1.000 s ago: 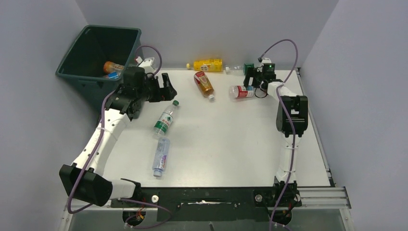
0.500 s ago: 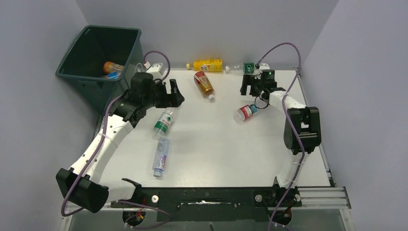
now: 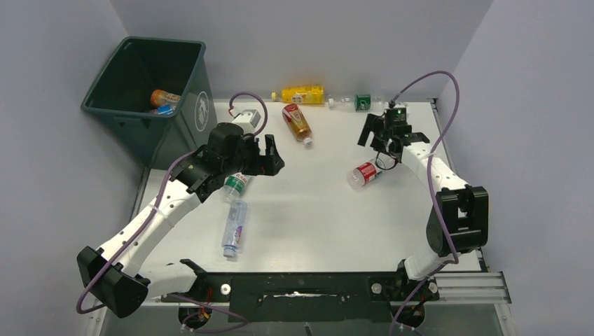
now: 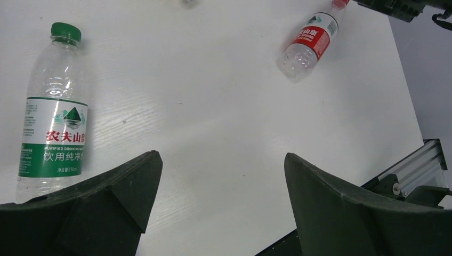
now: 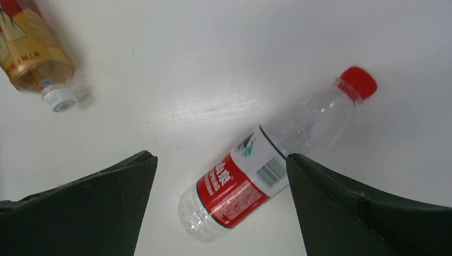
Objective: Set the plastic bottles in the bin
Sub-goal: Adjust the plastic bottle at the center of the board, then pick up the plastic bottle at the center of the board.
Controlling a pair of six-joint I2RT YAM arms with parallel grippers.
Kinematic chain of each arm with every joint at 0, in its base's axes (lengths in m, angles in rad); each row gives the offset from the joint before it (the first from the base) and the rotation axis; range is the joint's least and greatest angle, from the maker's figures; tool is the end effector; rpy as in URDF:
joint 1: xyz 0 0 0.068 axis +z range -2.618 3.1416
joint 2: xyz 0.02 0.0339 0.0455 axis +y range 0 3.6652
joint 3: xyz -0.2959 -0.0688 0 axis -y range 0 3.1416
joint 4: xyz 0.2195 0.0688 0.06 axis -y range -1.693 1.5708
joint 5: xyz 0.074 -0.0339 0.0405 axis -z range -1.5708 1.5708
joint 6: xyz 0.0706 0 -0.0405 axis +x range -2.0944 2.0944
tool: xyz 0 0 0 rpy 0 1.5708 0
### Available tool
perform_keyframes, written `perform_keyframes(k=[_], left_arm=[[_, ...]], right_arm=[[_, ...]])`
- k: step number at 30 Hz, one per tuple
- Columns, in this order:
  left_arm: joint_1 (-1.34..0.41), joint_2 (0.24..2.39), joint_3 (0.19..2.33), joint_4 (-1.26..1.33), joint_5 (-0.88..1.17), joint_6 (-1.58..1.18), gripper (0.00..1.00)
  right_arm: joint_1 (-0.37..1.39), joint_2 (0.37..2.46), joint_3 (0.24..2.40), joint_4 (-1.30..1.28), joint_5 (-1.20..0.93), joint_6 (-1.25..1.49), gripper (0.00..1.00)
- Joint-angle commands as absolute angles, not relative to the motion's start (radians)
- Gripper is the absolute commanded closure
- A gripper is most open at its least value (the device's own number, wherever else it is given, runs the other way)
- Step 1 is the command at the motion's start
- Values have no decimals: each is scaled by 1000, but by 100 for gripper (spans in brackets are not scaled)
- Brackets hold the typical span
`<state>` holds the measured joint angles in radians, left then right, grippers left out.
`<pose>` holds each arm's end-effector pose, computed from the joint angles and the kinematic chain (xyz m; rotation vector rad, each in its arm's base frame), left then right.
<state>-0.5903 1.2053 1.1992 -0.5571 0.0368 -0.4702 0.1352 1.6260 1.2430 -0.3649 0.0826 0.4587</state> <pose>0.2115 -0.1448 0.3713 0.1548 2.2013 -0.6502 0.3656 0.0439 0.2844 0.4156 2.2869 0.2049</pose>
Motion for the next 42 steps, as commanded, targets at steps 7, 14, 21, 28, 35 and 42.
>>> perform_keyframes(k=[7,14,21,28,35,42], left_arm=[[-607,1184,1227,-532,8,-472,14],[-609,1156,1209,-544,0,-475,14],[-611,1154,1198,-546,-3,-469,14],[-614,1160,1205,-555,-10,-466,14],[-618,1167,1212,-565,-15,-466,14],[-627,1180,1210,-561,-11,-474,14]], right_arm=[[195,1556,1201,-609,241,699,2],[198,1561,1171,-643,257,748,2],[191,1616,1175,-606,264,766,3],[184,1717,1216,-571,257,779,2],[180,1772,1213,-530,237,774,2],[178,1733,1134,-479,211,753,12]])
